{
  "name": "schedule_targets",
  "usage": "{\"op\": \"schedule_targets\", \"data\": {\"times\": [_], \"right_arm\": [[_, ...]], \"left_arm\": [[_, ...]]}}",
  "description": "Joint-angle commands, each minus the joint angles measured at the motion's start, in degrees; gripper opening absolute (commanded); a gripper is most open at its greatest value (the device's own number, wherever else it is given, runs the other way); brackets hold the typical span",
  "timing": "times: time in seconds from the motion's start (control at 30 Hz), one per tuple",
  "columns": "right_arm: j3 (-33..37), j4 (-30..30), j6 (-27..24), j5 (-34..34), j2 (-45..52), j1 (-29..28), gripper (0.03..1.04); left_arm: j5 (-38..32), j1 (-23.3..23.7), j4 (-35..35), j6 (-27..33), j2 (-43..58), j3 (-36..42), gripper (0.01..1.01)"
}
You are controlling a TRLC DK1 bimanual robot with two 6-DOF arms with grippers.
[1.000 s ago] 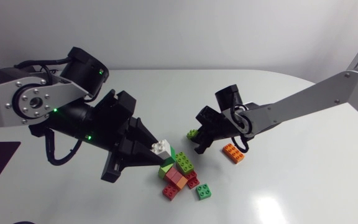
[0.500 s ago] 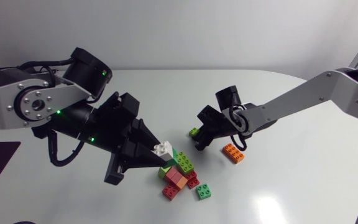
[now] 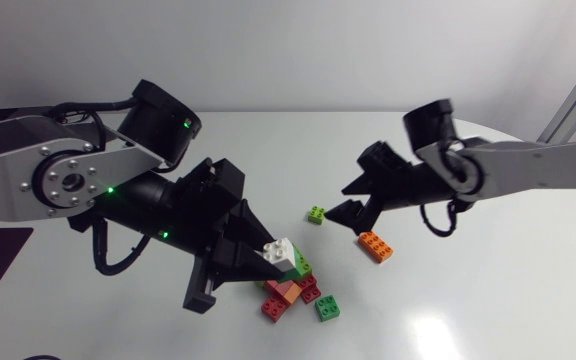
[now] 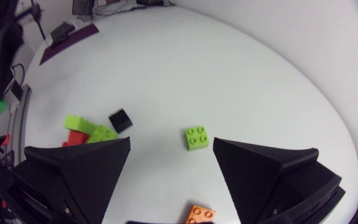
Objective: Separate the duplo bricks
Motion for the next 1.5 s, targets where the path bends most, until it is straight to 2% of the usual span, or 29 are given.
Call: {"op": "schedule_targets", "data": {"times": [0.0,0.13,0.27,0.63,0.8,0.9,1.03,1.27,1.47], "right_arm": [[-1.9,-5.4,-2.1,-4.2,-7.1,-0.7,0.99],[-2.7,-14.3,-4.9,-12.5,-13.0,-0.1,0.99],[-3.1,-19.5,-7.1,-17.9,-15.3,1.8,0.99],[-5.1,-20.6,-7.3,-19.7,-18.7,8.5,0.99],[-5.6,-20.7,-7.1,-19.9,-19.2,10.8,0.93],[-5.9,-20.7,-6.6,-19.9,-19.7,12.1,0.93],[-6.3,-20.4,-6.6,-19.9,-19.4,13.4,0.83],[-6.3,-19.8,-6.4,-19.9,-18.8,13.9,0.54],[-6.0,-19.6,-5.7,-20.4,-17.9,14.0,0.44]], "left_arm": [[-0.3,-0.6,0.4,-0.4,1.8,1.0,0.297],[0.2,-0.6,0.3,-0.7,3.9,3.1,0.297],[2.7,0.0,-1.1,-1.0,6.2,6.1,0.297],[6.4,0.6,-5.7,-0.1,7.1,8.9,0.297],[7.0,0.6,-6.1,0.4,8.2,8.7,0.297],[7.3,0.6,-6.2,0.5,8.4,8.7,0.297],[7.6,0.6,-6.2,0.5,8.6,8.9,0.297],[7.8,0.6,-6.8,0.8,8.3,8.7,0.297],[7.8,0.9,-7.2,1.8,7.7,7.8,0.297]]}}
